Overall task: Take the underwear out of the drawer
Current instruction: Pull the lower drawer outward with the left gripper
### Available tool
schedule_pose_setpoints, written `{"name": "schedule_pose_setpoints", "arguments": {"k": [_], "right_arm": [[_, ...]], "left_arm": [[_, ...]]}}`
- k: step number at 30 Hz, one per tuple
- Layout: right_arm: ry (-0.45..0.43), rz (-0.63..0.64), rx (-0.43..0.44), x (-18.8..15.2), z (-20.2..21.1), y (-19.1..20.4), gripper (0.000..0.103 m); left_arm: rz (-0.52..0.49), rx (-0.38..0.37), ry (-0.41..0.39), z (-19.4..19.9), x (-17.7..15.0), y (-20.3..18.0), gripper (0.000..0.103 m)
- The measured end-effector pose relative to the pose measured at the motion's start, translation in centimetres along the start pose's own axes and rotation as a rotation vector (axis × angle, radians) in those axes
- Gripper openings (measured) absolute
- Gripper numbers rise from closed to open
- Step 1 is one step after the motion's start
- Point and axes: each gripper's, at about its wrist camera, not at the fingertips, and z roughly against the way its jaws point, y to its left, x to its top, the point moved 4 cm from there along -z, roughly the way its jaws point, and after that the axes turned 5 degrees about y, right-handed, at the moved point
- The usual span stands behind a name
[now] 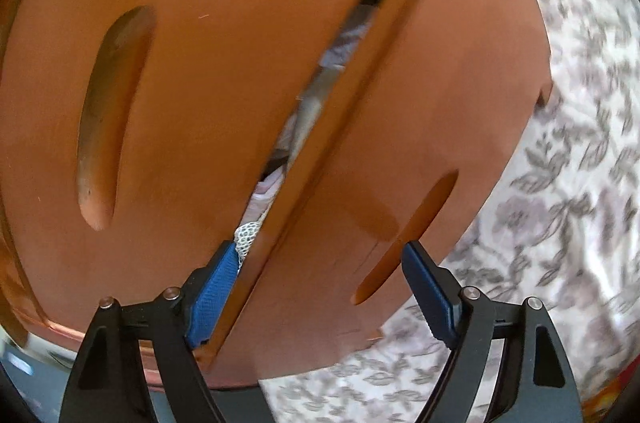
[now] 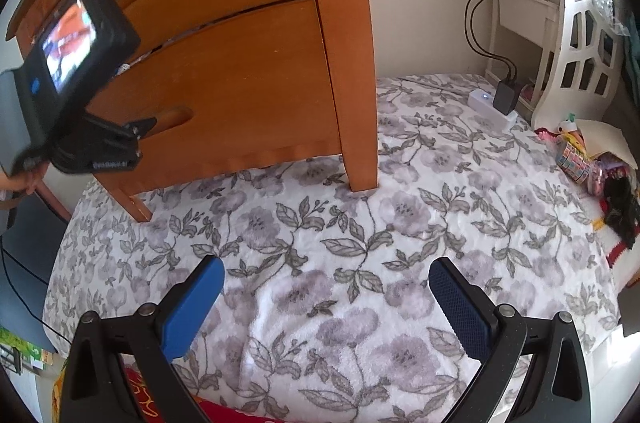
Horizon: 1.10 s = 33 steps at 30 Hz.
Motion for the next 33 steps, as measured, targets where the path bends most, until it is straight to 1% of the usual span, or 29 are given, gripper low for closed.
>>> {"name": "schedule_pose_setpoints", "arguments": {"k": [1, 2, 4, 5, 7, 9, 11, 13, 16, 18, 21, 22, 23, 26, 27, 28, 30, 33], "right_arm": [[0.002, -0.003, 0.002, 0.0, -0.1, 0.0, 0.103], [0.002, -0.005, 0.005, -0.1, -0.1, -0.1, 0.103], [0.003, -0.01, 0.008, -0.1, -0.2, -0.1, 0.103], [0.002, -0.01, 0.008, -0.1, -0.2, -0.2, 0.103], [0.005, -0.019, 0.009, -0.2, -0.4, -0.3, 0.103], [0.01, -0.029, 0.012, -0.2, -0.5, -0.5, 0.103], [0.011, -0.036, 0.017, -0.2, -0.6, -0.6, 0.103], [0.008, -0.036, 0.016, -0.2, -0.6, -0.6, 0.103], [0.006, -0.037, 0.013, -0.2, -0.5, -0.6, 0.103], [0.005, -0.041, 0.013, -0.2, -0.4, -0.7, 0.103], [-0.001, -0.046, 0.015, -0.2, -0.3, -0.7, 0.103], [-0.004, -0.05, 0.017, -0.2, -0.2, -0.8, 0.103], [-0.005, -0.056, 0.019, -0.3, -0.2, -0.9, 0.103], [-0.003, -0.073, 0.026, -0.3, -0.3, -1.1, 0.103], [-0.002, -0.075, 0.029, -0.3, -0.3, -1.1, 0.103], [-0.001, -0.076, 0.031, -0.3, -0.4, -1.1, 0.103], [-0.002, -0.073, 0.033, -0.3, -0.3, -1.0, 0.103], [-0.005, -0.079, 0.034, -0.3, -0.1, -1.2, 0.103]], "left_arm": [[-0.034, 0.029, -0.002, -0.3, -0.2, -0.6, 0.084], [-0.052, 0.041, -0.003, -0.4, -0.3, -0.9, 0.084], [-0.065, 0.037, -0.004, -0.6, -0.3, -1.2, 0.084], [-0.067, 0.026, -0.003, -0.6, -0.3, -1.3, 0.084], [-0.08, -0.002, 0.005, 0.5, -0.1, -0.1, 0.084], [-0.099, -0.027, 0.009, -0.4, -0.6, 0.9, 0.084], [-0.121, -0.063, 0.005, -0.5, -0.6, 1.2, 0.084], [-0.122, -0.102, 0.0, -0.6, -0.4, 1.1, 0.084], [-0.118, -0.156, 0.0, 0.6, -0.2, 1.9, 0.084], [-0.112, -0.164, 0.001, 0.8, -0.2, 2.1, 0.084], [-0.115, -0.151, -0.005, 1.2, -0.3, 1.9, 0.084], [-0.123, -0.149, -0.006, 2.2, -0.3, 2.7, 0.084], [-0.132, -0.149, -0.008, 1.9, -0.5, 2.0, 0.084], [-0.157, -0.16, -0.011, 2.7, -1.1, 1.9, 0.084], [-0.17, -0.147, -0.009, 2.7, -1.2, 1.7, 0.084], [-0.188, -0.118, -0.011, 2.8, -1.2, 1.3, 0.084], [-0.198, -0.082, -0.016, 2.4, -1.2, 0.8, 0.084], [-0.18, -0.063, -0.011, 1.9, -0.4, 0.5, 0.083]]}}
